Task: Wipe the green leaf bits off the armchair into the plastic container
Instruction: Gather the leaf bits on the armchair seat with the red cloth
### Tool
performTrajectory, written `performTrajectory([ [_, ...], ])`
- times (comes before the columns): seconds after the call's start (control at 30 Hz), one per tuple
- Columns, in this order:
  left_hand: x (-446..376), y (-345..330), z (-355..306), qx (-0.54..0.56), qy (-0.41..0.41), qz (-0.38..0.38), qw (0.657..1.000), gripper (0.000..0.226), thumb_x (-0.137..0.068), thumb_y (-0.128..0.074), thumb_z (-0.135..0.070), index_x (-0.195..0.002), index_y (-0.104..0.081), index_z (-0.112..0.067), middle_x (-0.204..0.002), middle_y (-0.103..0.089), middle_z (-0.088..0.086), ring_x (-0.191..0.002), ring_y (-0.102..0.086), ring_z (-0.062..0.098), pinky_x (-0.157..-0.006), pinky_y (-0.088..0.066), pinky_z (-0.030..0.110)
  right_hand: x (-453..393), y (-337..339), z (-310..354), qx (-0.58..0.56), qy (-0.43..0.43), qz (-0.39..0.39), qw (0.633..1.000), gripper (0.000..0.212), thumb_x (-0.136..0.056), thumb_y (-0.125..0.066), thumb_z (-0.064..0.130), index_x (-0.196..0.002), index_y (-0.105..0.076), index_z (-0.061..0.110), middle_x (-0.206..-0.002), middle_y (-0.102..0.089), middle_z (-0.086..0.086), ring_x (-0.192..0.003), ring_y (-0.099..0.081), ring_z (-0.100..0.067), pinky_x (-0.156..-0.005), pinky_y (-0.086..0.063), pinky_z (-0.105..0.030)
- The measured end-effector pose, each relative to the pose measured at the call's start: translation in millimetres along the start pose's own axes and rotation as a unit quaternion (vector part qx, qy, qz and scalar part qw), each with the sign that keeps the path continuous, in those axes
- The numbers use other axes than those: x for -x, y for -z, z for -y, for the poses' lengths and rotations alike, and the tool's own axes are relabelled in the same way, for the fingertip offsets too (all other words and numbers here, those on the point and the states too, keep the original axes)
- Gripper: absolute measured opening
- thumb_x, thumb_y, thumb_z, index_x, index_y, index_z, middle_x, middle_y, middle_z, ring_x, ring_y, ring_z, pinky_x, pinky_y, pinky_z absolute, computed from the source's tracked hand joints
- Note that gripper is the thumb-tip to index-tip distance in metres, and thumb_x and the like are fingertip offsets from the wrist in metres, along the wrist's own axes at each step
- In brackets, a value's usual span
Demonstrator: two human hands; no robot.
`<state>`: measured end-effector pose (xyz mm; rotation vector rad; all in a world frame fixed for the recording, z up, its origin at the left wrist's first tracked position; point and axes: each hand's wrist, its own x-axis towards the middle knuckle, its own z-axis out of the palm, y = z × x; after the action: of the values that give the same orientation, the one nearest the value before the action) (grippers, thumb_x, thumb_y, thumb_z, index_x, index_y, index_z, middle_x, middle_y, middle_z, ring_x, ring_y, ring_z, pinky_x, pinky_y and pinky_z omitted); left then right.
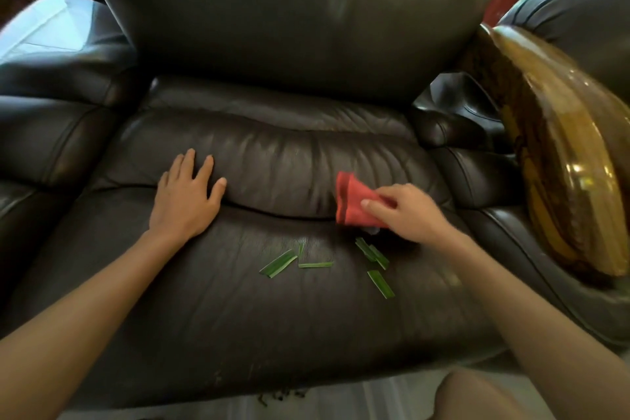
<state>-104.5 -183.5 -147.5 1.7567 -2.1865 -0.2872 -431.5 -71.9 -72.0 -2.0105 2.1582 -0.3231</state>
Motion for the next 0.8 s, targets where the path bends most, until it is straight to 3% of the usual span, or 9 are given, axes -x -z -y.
performTrajectory([
  [0.07, 0, -1, -1, 0.0, -0.001, 0.0, 1.0, 0.059, -0.096, -0.034, -0.044, -0.147, -0.031, -0.013, -0.157, -0.022, 0.02, -0.145, -0.018, 0.034, -0.116, -0.021, 0.05, -4, 15, -15, -0.013, -0.072, -0.067, 0.995, 0.04, -0.085, -0.049, 0.055, -0.094, -0.071, 0.022, -0.081, -0.071, -0.009, -0.081, -0.064, -0.03, -0.064, -0.042, -0.032],
  [0.13, 0, -2, -1, -0.001, -0.004, -0.002, 1.0, 0.059, -0.096, -0.034, -0.044, -0.147, -0.031, -0.013, -0.156, -0.022, 0.02, -0.145, -0.018, 0.034, -0.116, -0.021, 0.05, -7, 21, -33, 0.037, -0.134, -0.078, 0.987, 0.045, -0.085, -0.044, 0.058, -0.098, -0.07, 0.024, -0.093, -0.071, -0.014, -0.092, -0.063, -0.034, -0.067, -0.041, -0.032],
  [0.23, 0, -1, -1, 0.002, -0.004, -0.003, 1.0, 0.059, -0.096, -0.033, -0.045, -0.147, -0.031, -0.014, -0.157, -0.022, 0.019, -0.145, -0.017, 0.033, -0.117, -0.02, 0.049, -2, 7, -54, 0.1, -0.192, 0.024, 0.976, 0.056, -0.087, -0.033, 0.065, -0.117, -0.062, 0.028, -0.126, -0.056, -0.018, -0.118, -0.048, -0.038, -0.092, -0.041, -0.042],
  [0.33, 0, -2, 1, 0.002, -0.002, -0.004, 1.0, 0.059, -0.096, -0.033, -0.045, -0.147, -0.031, -0.014, -0.157, -0.021, 0.019, -0.146, -0.016, 0.033, -0.117, -0.02, 0.049, 17, -24, -57, 0.106, -0.17, 0.064, 0.978, 0.066, -0.086, -0.026, 0.07, -0.142, -0.029, 0.036, -0.153, -0.029, -0.004, -0.137, -0.026, -0.032, -0.109, -0.021, -0.05],
  [0.43, 0, -3, 0, 0.0, -0.005, -0.004, 1.0, 0.06, -0.096, -0.033, -0.044, -0.147, -0.031, -0.013, -0.157, -0.021, 0.02, -0.145, -0.017, 0.034, -0.117, -0.02, 0.05, 25, -42, -46, 0.115, -0.118, 0.042, 0.985, 0.069, -0.083, -0.026, 0.072, -0.143, -0.025, 0.038, -0.152, -0.033, 0.003, -0.137, -0.029, -0.028, -0.108, -0.02, -0.048],
  [0.63, -1, -4, 0, -0.004, -0.003, -0.004, 1.0, 0.06, -0.096, -0.033, -0.045, -0.147, -0.031, -0.014, -0.157, -0.021, 0.02, -0.145, -0.016, 0.034, -0.117, -0.02, 0.05, 22, -53, 0, 0.108, -0.078, -0.03, 0.991, 0.05, -0.09, -0.037, 0.056, -0.125, -0.057, 0.026, -0.131, -0.056, -0.003, -0.117, -0.047, -0.032, -0.095, -0.033, -0.043],
  [0.8, -2, -6, 1, -0.005, -0.003, -0.001, 1.0, 0.06, -0.096, -0.032, -0.045, -0.147, -0.031, -0.013, -0.157, -0.02, 0.02, -0.146, -0.016, 0.033, -0.117, -0.019, 0.05, 30, -62, 31, 0.057, 0.001, -0.016, 0.998, 0.048, -0.091, -0.038, 0.055, -0.119, -0.061, 0.024, -0.13, -0.056, 0.002, -0.117, -0.046, -0.026, -0.097, -0.031, -0.04],
])
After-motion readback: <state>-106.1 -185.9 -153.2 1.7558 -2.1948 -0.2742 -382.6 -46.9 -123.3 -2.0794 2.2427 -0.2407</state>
